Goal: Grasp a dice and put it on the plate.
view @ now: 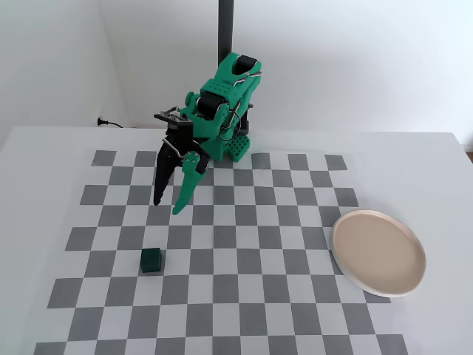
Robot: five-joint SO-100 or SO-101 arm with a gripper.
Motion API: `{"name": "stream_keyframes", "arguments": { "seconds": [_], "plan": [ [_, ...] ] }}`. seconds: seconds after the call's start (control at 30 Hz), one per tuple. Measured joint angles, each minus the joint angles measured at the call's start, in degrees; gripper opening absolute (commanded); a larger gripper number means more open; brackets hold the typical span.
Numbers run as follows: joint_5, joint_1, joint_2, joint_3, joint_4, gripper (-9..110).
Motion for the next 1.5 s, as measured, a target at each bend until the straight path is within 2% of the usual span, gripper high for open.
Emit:
{"name": "stream_keyframes", "arguments": {
  "seconds": [0.2,0.53,0.8,1.5],
  "plan": [
    [-0.53,-0.18,-9.58,-1.05,-6.06,14],
    [1.23,-0.79,-40.25,-17.14,-15.29,14],
    [1.23,-0.79,-55.11,-24.87,-19.69,14],
    [-1.14,-1.05,-74.09,-31.73,-28.04,20]
  ]
}}
